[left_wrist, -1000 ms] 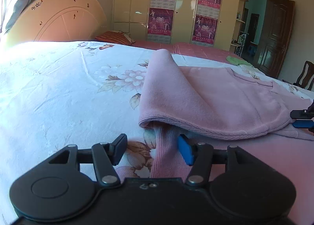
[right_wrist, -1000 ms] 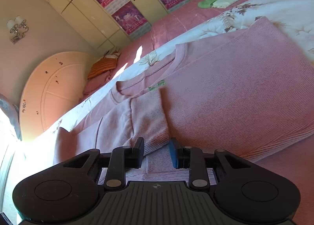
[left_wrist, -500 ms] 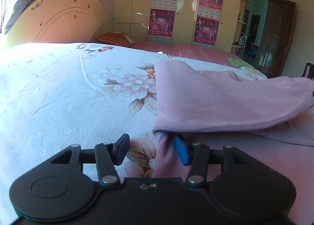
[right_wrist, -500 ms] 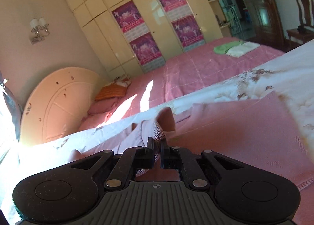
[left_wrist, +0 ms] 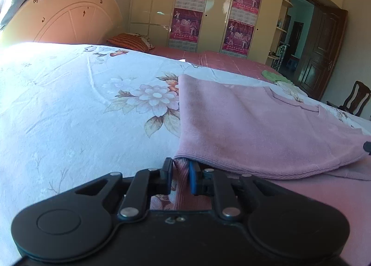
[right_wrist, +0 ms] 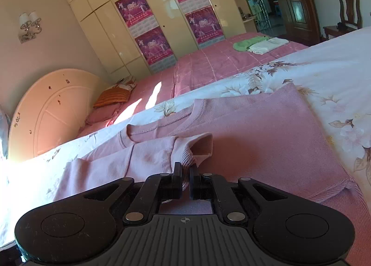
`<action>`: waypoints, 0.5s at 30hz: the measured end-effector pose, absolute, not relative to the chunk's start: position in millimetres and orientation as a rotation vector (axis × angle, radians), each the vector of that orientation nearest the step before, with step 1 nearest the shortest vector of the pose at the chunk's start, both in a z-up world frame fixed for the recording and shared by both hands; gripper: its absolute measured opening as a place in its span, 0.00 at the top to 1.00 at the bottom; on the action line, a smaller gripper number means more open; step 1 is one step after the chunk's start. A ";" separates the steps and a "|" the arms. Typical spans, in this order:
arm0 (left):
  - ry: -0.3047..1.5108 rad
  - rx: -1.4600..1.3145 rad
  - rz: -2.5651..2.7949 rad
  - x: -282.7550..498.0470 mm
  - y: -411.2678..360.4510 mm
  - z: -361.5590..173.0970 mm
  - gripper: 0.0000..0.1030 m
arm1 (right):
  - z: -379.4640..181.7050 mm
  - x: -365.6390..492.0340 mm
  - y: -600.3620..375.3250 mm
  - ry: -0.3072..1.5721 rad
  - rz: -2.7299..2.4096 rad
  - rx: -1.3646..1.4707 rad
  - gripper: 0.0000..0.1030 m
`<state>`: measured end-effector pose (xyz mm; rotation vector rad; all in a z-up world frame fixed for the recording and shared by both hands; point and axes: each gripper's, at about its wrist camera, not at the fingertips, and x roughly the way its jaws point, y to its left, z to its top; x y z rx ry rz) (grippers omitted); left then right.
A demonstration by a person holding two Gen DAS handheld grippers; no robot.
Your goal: Fold small clothes
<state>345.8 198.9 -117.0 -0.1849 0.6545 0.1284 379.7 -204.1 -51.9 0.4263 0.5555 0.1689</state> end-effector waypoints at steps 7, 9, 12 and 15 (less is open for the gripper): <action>0.557 -0.153 0.083 332.2 195.5 -82.2 0.52 | -52.7 379.4 -220.8 0.536 0.100 0.439 0.65; 0.551 -0.145 0.026 347.6 185.0 -81.1 0.50 | -51.4 393.3 -221.4 0.552 0.116 0.452 0.65; 0.609 -0.197 -0.028 376.4 176.9 -97.8 0.50 | -57.8 417.3 -218.0 0.602 0.119 0.445 0.66; 0.669 -0.202 -0.005 391.2 179.4 -120.4 0.53 | -66.3 431.1 -210.7 0.693 0.164 0.387 0.97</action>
